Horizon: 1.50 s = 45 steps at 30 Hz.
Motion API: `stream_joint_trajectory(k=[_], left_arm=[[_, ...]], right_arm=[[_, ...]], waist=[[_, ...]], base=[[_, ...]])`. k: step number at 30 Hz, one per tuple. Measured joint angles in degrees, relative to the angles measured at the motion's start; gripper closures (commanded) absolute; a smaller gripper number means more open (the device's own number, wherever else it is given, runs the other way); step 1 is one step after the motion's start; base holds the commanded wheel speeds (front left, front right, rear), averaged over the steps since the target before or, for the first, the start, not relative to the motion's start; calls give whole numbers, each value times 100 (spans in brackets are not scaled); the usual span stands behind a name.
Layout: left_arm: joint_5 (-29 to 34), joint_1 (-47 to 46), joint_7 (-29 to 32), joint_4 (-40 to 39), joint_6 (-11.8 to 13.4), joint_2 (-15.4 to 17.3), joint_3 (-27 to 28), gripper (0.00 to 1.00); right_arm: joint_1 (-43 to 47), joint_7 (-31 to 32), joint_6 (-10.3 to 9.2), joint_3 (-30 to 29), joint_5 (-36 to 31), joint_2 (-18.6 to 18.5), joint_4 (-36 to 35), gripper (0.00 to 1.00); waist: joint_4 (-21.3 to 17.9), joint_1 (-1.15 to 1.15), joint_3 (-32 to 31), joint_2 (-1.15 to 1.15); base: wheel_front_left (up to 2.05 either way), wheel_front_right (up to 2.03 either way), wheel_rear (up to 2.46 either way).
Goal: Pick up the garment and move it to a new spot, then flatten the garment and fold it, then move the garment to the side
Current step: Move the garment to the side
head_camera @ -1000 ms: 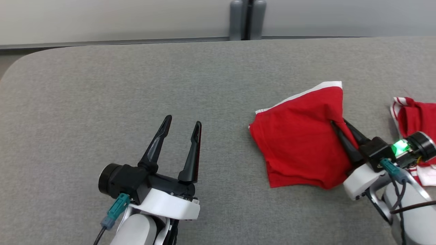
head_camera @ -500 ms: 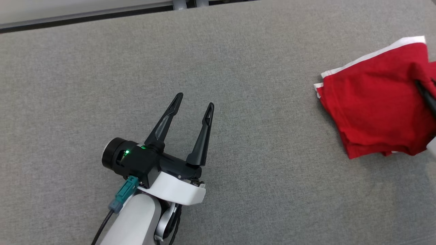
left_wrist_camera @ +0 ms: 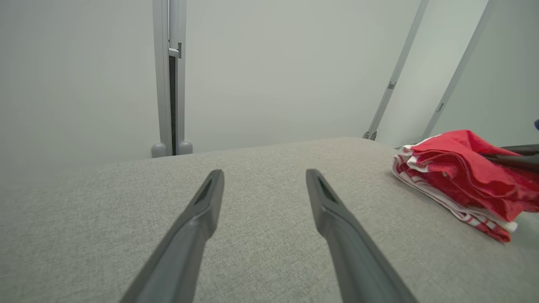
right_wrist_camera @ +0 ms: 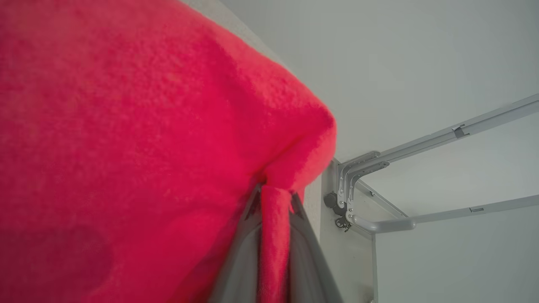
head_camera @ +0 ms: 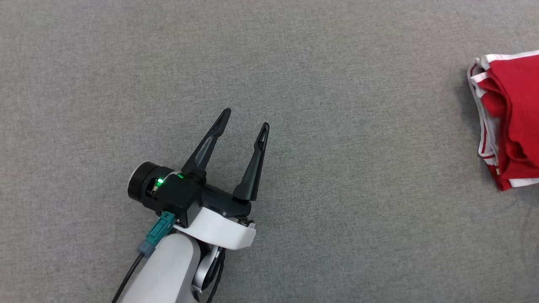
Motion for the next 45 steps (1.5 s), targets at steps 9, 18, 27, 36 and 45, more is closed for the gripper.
stream_joint_trajectory(k=[9, 18, 27, 36, 45], left_arm=[[-1, -23, 0, -1, -4, -1, -24, 0], [-145, 1, 0, -20, 74, -1, -5, 0], [-307, 280, 0, -111, 207, 0, 322, 0], [-304, 722, 0, -77, 223, 2, 667, 0], [-87, 1137, 0, 365, 347, 1, 833, 0]], right_arm=[[-176, -103, 0, -88, -100, 52, 738, 0], [-395, -246, 0, -480, 142, 290, 1031, 0], [-169, -298, 0, -1155, 412, 1087, -280, 0], [1205, -308, -1, -1954, 581, 2595, -2318, 0], [2424, -310, -5, -2091, 328, 3838, -3090, 0]], waist=[[195, 0, 106, 0], [272, 0, -208, 0], [392, 0, -889, 0], [649, 0, -1571, 0], [910, 0, -2007, 0]], base=[[0, 0, 0], [0, 0, 0], [0, 0, 0], [0, 0, 0], [0, 0, 0]])
